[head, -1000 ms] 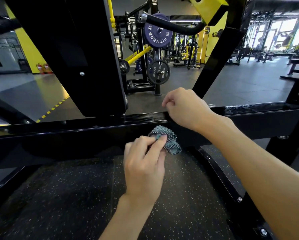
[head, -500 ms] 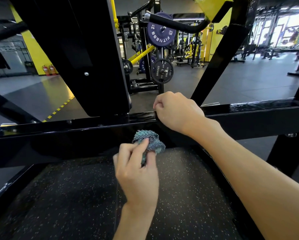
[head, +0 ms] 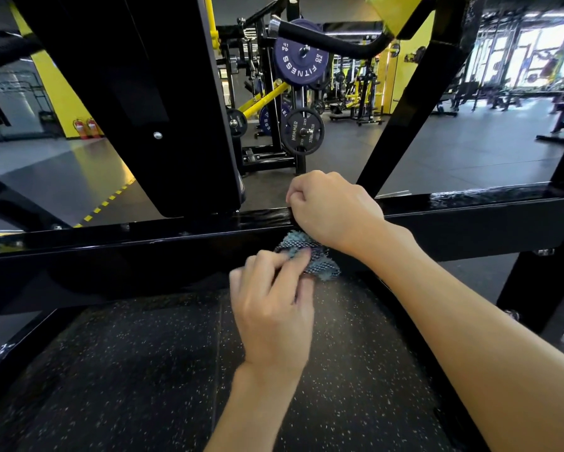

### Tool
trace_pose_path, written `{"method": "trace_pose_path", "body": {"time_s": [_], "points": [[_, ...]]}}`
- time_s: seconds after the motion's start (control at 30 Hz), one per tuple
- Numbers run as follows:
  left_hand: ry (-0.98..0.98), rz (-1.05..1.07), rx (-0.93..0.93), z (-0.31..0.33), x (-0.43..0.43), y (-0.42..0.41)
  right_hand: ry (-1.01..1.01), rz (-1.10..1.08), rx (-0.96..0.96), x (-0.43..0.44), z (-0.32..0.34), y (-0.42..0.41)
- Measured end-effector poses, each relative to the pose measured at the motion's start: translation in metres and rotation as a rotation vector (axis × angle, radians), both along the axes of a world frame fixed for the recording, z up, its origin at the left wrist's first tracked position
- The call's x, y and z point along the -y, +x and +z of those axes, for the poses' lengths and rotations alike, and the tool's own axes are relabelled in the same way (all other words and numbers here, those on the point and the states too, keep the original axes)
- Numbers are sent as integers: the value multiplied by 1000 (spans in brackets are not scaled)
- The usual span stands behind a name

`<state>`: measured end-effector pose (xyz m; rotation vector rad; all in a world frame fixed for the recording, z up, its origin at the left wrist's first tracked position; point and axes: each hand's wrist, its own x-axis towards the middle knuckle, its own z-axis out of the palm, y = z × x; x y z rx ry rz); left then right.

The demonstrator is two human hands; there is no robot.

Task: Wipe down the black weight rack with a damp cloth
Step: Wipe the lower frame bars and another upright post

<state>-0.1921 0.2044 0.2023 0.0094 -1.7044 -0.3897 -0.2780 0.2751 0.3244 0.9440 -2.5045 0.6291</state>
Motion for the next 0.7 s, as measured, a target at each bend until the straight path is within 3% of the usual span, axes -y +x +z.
{"method": "trace_pose_path", "body": {"time_s": [0.17, 0.3, 0.43, 0.53, 0.63, 0.7], "points": [[359, 30, -138, 13, 6, 11, -1, 4, -4, 0, -1, -1], [94, -42, -32, 20, -6, 2, 0, 8, -1, -1, -1, -2], [244, 63, -31, -9, 22, 24, 8, 11, 39, -3, 0, 0], [156, 50, 53, -22, 17, 25, 14, 10, 68, 1, 8, 1], [35, -14, 81, -21, 20, 21, -81, 146, 151, 19, 18, 2], [169, 2, 13, -18, 27, 25, -46, 212, 220, 29, 17, 1]]}}
